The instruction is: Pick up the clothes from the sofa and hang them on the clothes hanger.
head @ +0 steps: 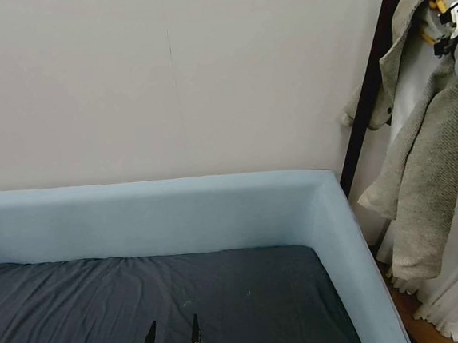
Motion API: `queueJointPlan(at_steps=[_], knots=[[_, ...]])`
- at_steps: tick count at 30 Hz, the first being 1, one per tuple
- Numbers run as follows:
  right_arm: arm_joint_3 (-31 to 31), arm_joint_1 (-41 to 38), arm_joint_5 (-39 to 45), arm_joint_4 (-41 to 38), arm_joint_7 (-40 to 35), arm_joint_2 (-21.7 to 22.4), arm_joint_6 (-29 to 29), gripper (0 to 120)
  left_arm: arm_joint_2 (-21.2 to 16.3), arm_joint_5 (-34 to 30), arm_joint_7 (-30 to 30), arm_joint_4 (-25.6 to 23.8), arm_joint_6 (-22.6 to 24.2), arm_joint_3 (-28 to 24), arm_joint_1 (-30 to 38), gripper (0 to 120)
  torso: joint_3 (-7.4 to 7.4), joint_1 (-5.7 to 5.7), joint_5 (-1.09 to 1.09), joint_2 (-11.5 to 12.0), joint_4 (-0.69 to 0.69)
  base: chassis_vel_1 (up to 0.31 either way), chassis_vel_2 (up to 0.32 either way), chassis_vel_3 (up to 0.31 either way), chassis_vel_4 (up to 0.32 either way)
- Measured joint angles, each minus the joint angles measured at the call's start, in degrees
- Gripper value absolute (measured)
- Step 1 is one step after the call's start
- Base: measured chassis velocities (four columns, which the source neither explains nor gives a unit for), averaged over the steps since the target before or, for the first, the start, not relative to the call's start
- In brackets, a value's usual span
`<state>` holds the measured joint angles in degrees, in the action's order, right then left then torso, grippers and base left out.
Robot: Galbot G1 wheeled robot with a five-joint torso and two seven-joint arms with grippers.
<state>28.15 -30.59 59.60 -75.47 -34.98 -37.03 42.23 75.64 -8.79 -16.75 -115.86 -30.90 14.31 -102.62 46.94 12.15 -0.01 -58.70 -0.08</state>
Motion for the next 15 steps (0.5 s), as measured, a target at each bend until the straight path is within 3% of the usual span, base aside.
queueJointPlan(at_steps=[6,15], knots=[[3.59,-4.47,10.07,3.27,-7.16,-2.46,0.02,8,-0.78,0.36,-0.11,-0.07,-0.17,-0.3,-0.15,100,0.0,0.0,0.0,0.0,0.0,0.0,0.0,0.0,0.0],[4.28,-5.24,18.37,7.04,-12.37,-3.87,-0.05,8,-1.37,1.48,-0.67,-0.15,-0.23,-0.15,-0.27,100,0.0,0.0,0.01,0.0,-0.02,0.0,0.0,0.0,0.0]])
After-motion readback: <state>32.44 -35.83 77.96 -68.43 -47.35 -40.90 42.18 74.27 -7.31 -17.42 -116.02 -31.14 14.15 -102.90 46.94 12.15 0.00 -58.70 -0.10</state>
